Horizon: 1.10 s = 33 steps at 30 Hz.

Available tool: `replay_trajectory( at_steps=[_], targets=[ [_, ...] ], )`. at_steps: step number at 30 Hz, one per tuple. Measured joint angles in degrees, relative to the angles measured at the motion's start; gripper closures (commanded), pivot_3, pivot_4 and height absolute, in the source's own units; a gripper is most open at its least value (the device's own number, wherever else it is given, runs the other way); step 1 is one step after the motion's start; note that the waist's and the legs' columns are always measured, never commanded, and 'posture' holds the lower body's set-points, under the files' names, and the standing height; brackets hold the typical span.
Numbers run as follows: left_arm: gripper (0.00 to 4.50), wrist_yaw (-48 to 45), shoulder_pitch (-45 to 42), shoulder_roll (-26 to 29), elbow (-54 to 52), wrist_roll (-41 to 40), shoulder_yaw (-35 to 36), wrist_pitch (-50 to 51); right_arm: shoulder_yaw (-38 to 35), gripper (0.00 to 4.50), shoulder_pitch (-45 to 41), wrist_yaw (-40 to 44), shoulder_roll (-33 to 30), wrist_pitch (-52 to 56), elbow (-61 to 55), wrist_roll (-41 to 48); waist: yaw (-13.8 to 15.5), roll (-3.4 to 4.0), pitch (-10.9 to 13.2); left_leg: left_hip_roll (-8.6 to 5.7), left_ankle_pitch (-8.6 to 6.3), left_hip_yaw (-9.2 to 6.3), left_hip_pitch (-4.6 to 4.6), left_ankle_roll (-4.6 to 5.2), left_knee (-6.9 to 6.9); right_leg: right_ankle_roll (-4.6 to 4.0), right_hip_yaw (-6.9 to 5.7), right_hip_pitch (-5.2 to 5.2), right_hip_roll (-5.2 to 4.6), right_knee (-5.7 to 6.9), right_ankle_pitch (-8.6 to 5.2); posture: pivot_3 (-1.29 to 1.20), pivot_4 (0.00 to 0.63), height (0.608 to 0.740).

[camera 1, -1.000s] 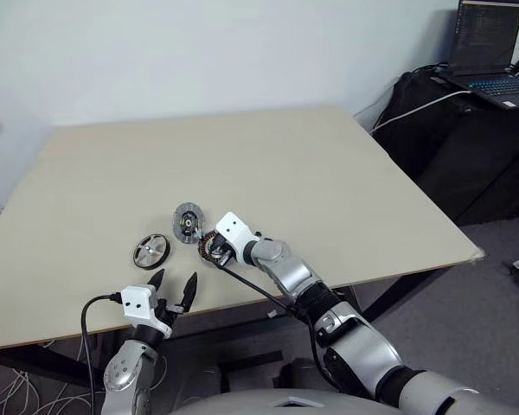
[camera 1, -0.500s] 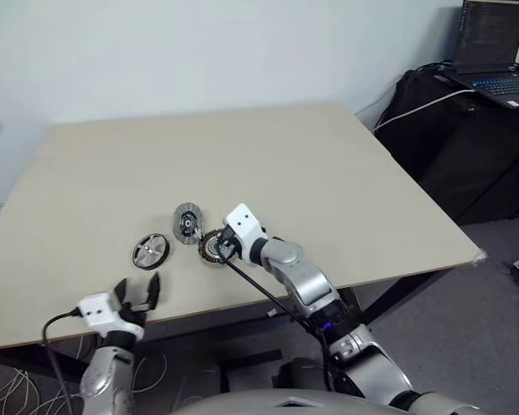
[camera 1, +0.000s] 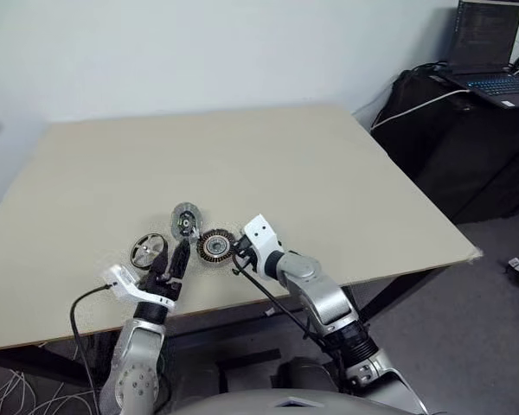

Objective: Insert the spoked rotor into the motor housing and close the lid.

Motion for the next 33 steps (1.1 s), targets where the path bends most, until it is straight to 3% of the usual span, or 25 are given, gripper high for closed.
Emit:
replay_trajectory(
  at_steps=[6, 17, 23, 33],
  targets=[
    [0.0, 2.89, -0.1, -0.76, -3.06, -3.78, 0.64, 3.58, 0.14, 4.49, 0.0, -0.54, 0.45, 0.01, 0.0, 0.4, 0.27, -0.04, 0.02, 0.11, 0.01, -0.03, -0.01, -0.09, 0.01, -0.08, 0.03, 0.01, 0.16, -0.02, -0.05, 0.0, 0.0, 0.74],
    [0.0, 9.34, 1.81, -2.09, -5.96, -20.83, -0.96, 12.27, 0.71, 4.49, 0.11, -1.04, 0.46, 0.04, 0.0, 1.37, 0.22, -0.07, 0.04, 0.16, 0.02, -0.03, 0.0, -0.11, 0.02, -0.09, 0.09, 0.01, 0.26, -0.02, -0.05, 0.0, 0.0, 0.74],
    [0.0, 14.91, 2.59, -2.42, -4.48, -29.42, 1.4, 10.68, 0.7, 4.49, 0.27, -1.19, 0.29, 0.05, 0.0, 1.67, 0.25, -0.08, 0.05, 0.19, 0.03, -0.04, 0.01, -0.15, 0.02, -0.1, 0.09, 0.01, 0.27, -0.02, -0.06, 0.0, 0.0, 0.74],
    [0.0, 19.36, 2.93, -2.61, -0.43, -32.85, 3.09, 2.18, 0.68, 4.49, 0.46, -1.72, 0.06, 0.21, -0.01, 1.91, 0.37, -0.11, 0.06, 0.18, 0.03, -0.02, 0.01, -0.19, 0.02, -0.11, 0.09, 0.01, 0.28, -0.02, -0.06, 0.0, 0.0, 0.74]
  ],
)
